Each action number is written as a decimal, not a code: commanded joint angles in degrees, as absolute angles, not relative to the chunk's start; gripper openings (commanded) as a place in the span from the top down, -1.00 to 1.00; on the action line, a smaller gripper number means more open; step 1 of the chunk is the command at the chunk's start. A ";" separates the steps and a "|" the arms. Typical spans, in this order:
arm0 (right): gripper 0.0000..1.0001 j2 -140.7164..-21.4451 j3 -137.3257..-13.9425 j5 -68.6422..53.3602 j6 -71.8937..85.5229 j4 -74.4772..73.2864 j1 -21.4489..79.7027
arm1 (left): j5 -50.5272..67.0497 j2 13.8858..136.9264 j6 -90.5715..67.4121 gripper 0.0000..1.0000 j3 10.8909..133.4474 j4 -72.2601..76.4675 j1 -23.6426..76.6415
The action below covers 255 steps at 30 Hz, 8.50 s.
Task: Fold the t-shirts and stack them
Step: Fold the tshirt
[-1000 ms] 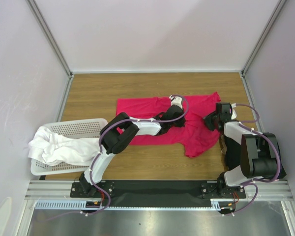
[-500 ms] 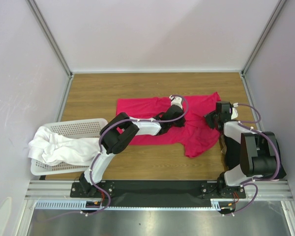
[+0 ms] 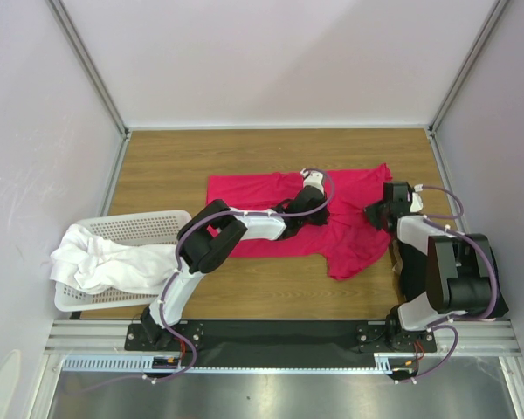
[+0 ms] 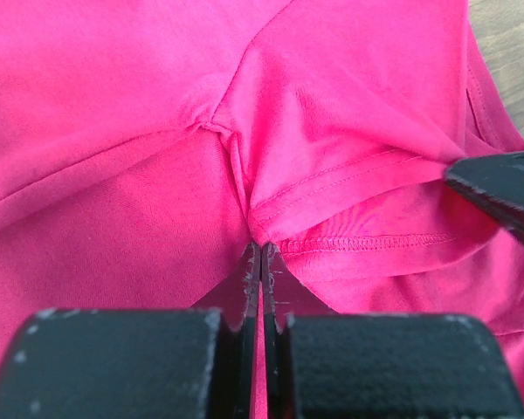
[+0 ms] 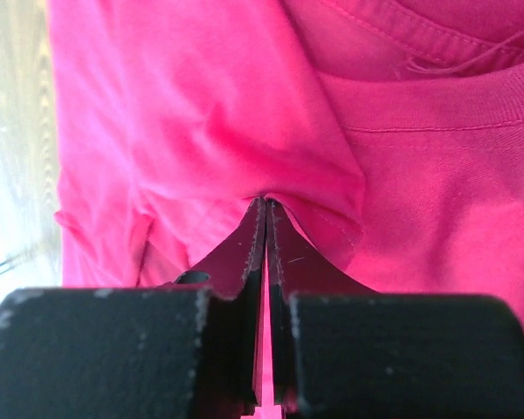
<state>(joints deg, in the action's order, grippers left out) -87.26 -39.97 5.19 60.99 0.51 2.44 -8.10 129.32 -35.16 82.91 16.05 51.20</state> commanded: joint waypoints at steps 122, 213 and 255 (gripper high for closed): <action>1.00 -103.18 -71.28 -1.06 22.15 -27.33 -8.70 | 2.64 114.17 -30.41 -0.53 80.60 -6.24 24.00; 0.17 -123.57 -92.73 -10.19 22.24 -24.43 -4.22 | -27.51 100.29 -40.17 0.99 65.66 -13.53 18.37; 0.26 -123.93 -90.53 -7.03 20.92 -24.70 -5.62 | -31.11 98.97 -32.34 0.99 62.23 -13.80 17.05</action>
